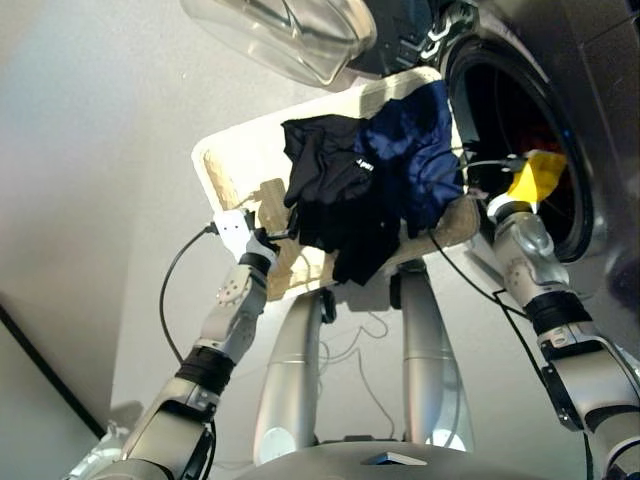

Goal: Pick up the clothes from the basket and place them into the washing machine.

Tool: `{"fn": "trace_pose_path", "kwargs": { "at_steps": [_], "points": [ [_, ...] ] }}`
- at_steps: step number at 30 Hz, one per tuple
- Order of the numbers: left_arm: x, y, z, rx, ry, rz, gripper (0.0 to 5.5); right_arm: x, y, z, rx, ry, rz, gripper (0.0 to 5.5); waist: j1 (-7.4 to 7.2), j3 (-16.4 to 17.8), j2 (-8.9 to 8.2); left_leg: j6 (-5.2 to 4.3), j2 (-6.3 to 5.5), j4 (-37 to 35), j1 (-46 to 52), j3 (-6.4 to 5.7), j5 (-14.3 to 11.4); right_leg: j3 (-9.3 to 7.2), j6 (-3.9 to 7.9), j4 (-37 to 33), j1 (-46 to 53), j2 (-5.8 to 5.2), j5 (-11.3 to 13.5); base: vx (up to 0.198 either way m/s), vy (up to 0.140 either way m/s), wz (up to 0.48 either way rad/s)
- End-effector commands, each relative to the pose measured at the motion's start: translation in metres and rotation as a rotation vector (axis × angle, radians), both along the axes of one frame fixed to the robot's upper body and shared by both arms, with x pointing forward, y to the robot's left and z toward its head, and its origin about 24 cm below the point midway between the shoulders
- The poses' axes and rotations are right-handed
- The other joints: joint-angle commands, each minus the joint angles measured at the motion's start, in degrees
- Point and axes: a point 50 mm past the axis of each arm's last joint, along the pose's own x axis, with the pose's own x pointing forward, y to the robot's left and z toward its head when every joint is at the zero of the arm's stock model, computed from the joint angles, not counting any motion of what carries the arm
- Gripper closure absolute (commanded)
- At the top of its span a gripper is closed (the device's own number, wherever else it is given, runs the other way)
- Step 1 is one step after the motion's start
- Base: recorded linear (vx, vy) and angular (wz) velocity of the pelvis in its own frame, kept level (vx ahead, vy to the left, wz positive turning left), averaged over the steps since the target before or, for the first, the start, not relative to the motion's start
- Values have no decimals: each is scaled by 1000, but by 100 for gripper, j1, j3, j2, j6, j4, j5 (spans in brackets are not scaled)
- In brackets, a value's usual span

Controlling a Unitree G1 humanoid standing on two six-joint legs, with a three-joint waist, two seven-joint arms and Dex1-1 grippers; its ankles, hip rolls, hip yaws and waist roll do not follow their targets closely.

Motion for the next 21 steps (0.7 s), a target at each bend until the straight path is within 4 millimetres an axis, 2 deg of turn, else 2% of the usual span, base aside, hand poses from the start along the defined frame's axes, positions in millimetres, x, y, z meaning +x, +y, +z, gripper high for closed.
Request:
{"fn": "trace_pose_path", "kwargs": {
  "at_steps": [1, 2, 6, 9, 14, 19, 21],
  "points": [
    [-1, -4, -7, 78, 3, -22, 0, -11, 18, -8, -127, -9, 116, 0, 73, -428, -125, -262, 61, -864, 521, -292, 301, -337, 470, -965, 897, -43, 16, 25, -10, 181],
    [-1, -7, -9, 84, 12, -25, 0, -15, 26, -13, -159, -3, 146, 0, 42, -438, -196, -254, 28, -1022, 595, -278, 535, -377, 455, -1176, 1009, -81, 226, 19, 0, 196],
    [0, -14, -20, 78, 64, -17, 0, -22, 43, -28, -283, 15, 205, 0, 37, -446, -342, -284, -1, -1589, 1130, -320, 758, -456, 509, -1730, 1583, -70, 410, 72, 7, 37],
    [2, -20, -23, 67, 87, -13, 0, -26, 61, -23, -399, -41, 267, 0, 14, -412, -447, -284, 30, -1807, 1290, -352, 847, -497, 526, -1862, 1718, -35, 449, 46, 6, 4],
    [11, -34, -19, 85, 97, 0, 0, -29, 73, 2, -546, -214, 255, 0, -45, -248, -517, -236, 58, -1676, 1069, -439, 847, -521, 494, -1664, 1455, 6, 389, 0, 0, 0],
    [23, -39, -5, 90, 69, 46, 0, -33, 84, 29, -498, -376, 193, 0, -136, -122, -570, -218, 105, -1482, 678, -442, 798, -532, 485, -1487, 1071, 43, 311, 0, 0, 0],
    [28, -37, 1, 113, 49, 68, 0, -35, 91, 43, -449, -444, 190, 0, -174, -65, -625, -166, 117, -1151, 339, -467, 686, -515, 452, -1232, 767, 78, 227, 0, 0, 0]
  ]
}}
